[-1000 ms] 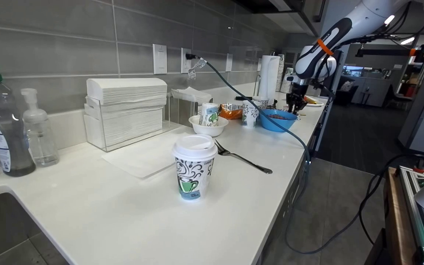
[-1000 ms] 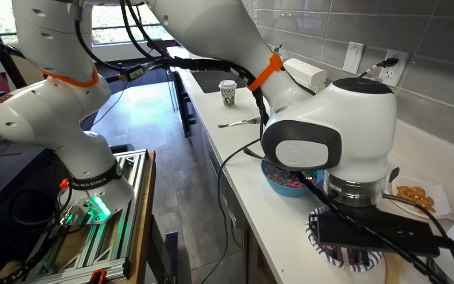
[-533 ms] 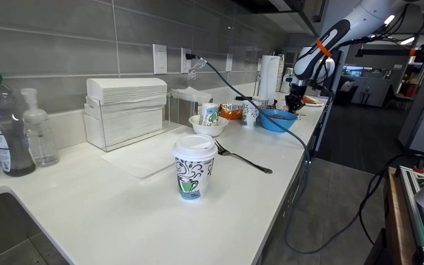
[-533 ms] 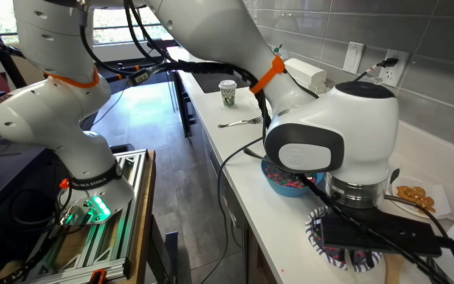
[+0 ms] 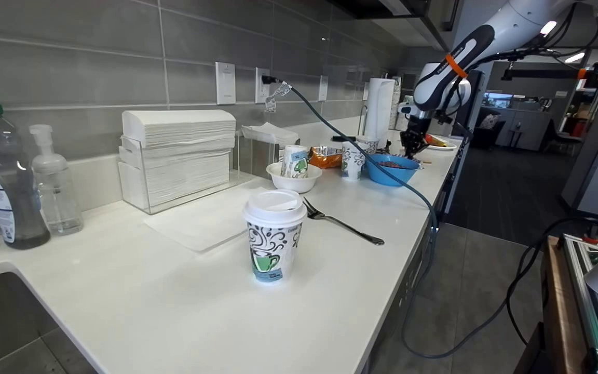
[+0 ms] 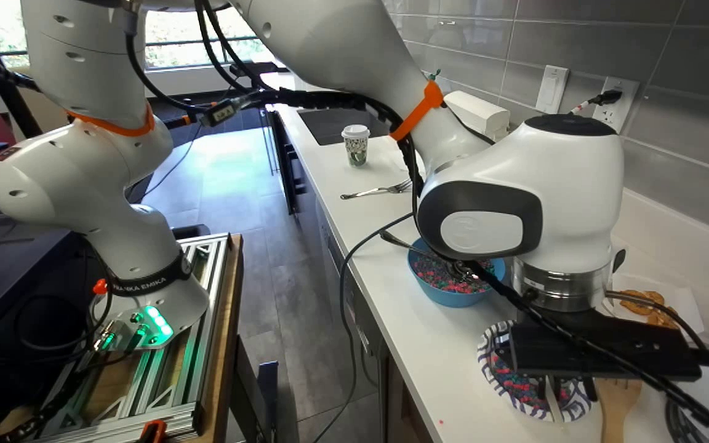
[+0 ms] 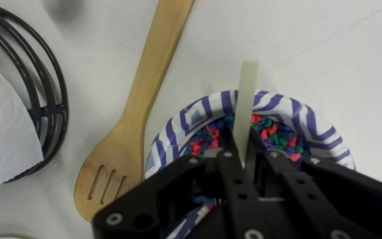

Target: Stir in the bowl

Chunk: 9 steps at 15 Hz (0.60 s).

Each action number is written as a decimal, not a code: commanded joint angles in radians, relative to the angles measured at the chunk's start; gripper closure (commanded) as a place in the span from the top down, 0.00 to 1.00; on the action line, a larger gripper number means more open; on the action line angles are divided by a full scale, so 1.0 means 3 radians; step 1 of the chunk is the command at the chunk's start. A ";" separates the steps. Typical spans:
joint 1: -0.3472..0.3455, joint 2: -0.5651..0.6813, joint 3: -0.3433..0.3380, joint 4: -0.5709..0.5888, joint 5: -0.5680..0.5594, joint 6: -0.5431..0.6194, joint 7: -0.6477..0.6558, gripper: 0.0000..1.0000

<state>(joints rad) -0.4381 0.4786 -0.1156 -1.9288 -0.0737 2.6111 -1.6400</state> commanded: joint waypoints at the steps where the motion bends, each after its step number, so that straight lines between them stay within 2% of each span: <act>1: 0.0168 -0.0115 -0.0173 -0.0065 -0.0263 -0.0059 0.0155 0.03; 4: 0.0274 -0.0186 -0.0293 -0.0100 -0.0517 -0.0087 0.0292 0.03; 9: 0.0534 -0.0316 -0.0560 -0.0184 -0.1180 -0.0190 0.0643 0.03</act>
<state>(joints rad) -0.3336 0.4279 -0.2328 -1.9466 -0.3142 2.5949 -1.5192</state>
